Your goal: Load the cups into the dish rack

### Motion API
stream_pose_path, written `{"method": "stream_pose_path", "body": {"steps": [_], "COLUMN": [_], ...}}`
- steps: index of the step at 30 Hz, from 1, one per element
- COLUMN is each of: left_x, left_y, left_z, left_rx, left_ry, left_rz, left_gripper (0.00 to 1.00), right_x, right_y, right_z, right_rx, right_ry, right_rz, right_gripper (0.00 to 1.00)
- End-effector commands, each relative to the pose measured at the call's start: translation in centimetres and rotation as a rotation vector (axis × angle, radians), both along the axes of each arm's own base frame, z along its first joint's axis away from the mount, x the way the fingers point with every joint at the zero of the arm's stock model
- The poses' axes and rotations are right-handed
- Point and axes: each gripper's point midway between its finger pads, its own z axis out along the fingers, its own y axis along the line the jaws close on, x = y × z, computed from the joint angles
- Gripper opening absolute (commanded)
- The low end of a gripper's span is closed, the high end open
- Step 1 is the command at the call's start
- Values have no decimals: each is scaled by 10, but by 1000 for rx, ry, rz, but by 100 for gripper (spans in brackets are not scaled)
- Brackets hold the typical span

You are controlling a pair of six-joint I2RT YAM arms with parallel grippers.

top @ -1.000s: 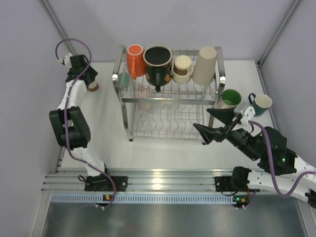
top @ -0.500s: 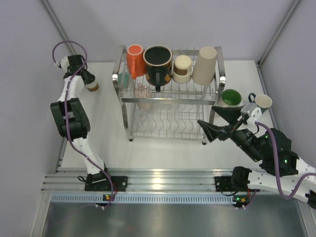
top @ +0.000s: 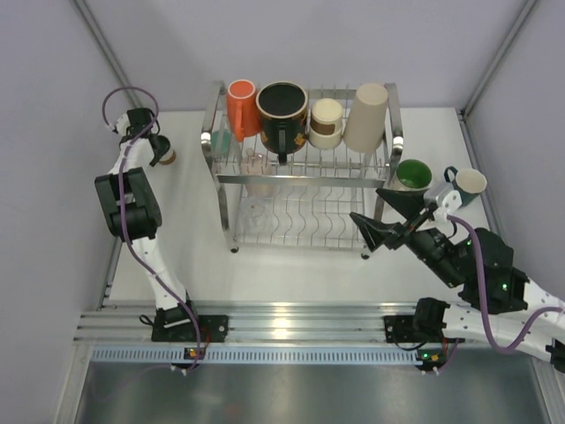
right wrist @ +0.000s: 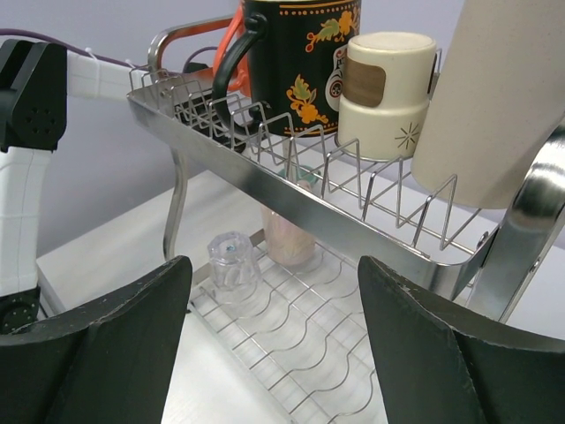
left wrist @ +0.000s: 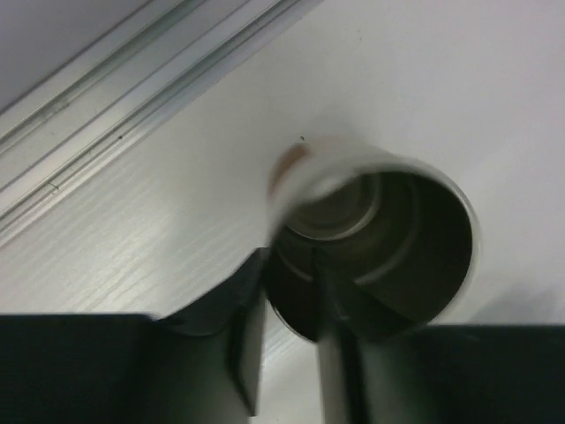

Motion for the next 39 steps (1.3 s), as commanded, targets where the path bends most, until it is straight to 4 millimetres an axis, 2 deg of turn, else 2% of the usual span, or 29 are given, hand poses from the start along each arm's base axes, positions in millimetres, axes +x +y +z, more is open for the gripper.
{"method": "stream_pose_path", "body": {"steps": [1, 2, 3, 5, 8, 9, 11, 12, 13, 14, 15, 16, 17, 18, 19, 20, 22, 23, 25, 26, 28, 29, 32, 33, 34, 36, 37, 38, 39], "left_x": [12, 11, 5, -1, -20, -28, -42, -48, -59, -69, -71, -88, -97, -105, -113, -131, -151, -165, -190, -208, -227, -236, -268, -277, -293, -313, -325, -342, -350], "left_y": [1, 0, -3, -5, -10, -13, -20, -27, -33, -39, -47, -67, -76, -86, -104, -117, -140, -162, -187, -205, -223, -238, -281, -292, -316, -332, -338, -346, -347], "left_z": [7, 11, 7, 17, 52, 88, 107, 126, 164, 176, 201, 244, 252, 270, 302, 324, 355, 386, 411, 429, 445, 452, 470, 474, 479, 485, 491, 494, 497], "left_rx": [-23, -34, -55, -75, -79, -70, -70, -75, -66, -71, -71, -81, -97, -119, -129, -130, -212, -219, -350, -353, -420, -437, -472, -471, -530, -573, -584, -620, -623], "left_ry": [-63, -74, -68, -85, -142, -207, -242, -281, -364, -400, -490, -602, -637, -701, -809, -887, -1018, -1141, -1249, -1320, -1370, -1390, -1445, -1462, -1472, -1501, -1534, -1551, -1570], "left_rz": [3, 3, 13, 10, 22, 14, -3, -27, -43, -63, -101, -180, -210, -235, -327, -373, -445, -576, -680, -795, -878, -932, -1087, -1134, -1220, -1298, -1336, -1380, -1392], "left_gripper": [26, 15, 0, 0, 0, 0, 0, 0, 0, 0, 0, 0, 0, 0, 0, 0, 0, 0, 0, 0, 0, 0, 0, 0, 0, 0, 0, 0, 0], "right_x": [2, 3, 2, 1, -7, -10, -15, -19, -21, -22, -26, -28, -31, -36, -38, -41, -46, -46, -52, -53, -60, -61, -63, -70, -68, -69, -64, -59, -60], "right_y": [-2, -1, -1, -1, 1, 4, 8, 11, 13, 15, 17, 18, 20, 23, 24, 26, 28, 30, 35, 40, 50, 58, 80, 86, 91, 108, 109, 116, 118], "right_z": [13, 12, 12, 16, 26, 28, 38, 41, 44, 53, 57, 62, 73, 80, 83, 98, 111, 124, 139, 156, 170, 186, 214, 220, 227, 241, 251, 251, 252], "right_rx": [44, 39, 37, 51, 93, 97, 118, 118, 125, 138, 143, 151, 162, 169, 168, 182, 192, 206, 214, 227, 226, 238, 253, 251, 266, 279, 327, 344, 358], "right_ry": [-16, -11, -7, 10, 30, 32, 43, 40, 44, 45, 46, 47, 42, 36, 46, 40, 46, 46, 40, 32, 33, 23, 27, 17, 24, 31, 50, 64, 68], "right_rz": [-20, -19, -18, -10, 40, 63, 98, 128, 143, 155, 177, 193, 215, 243, 259, 276, 308, 317, 357, 371, 430, 451, 511, 565, 586, 657, 670, 688, 720], "right_gripper": [76, 76, 76, 76, 77, 76, 76, 76, 76, 77, 77, 77, 79, 79, 79, 81, 82, 84, 87, 91, 93, 95, 98, 99, 99, 100, 99, 99, 99]}}
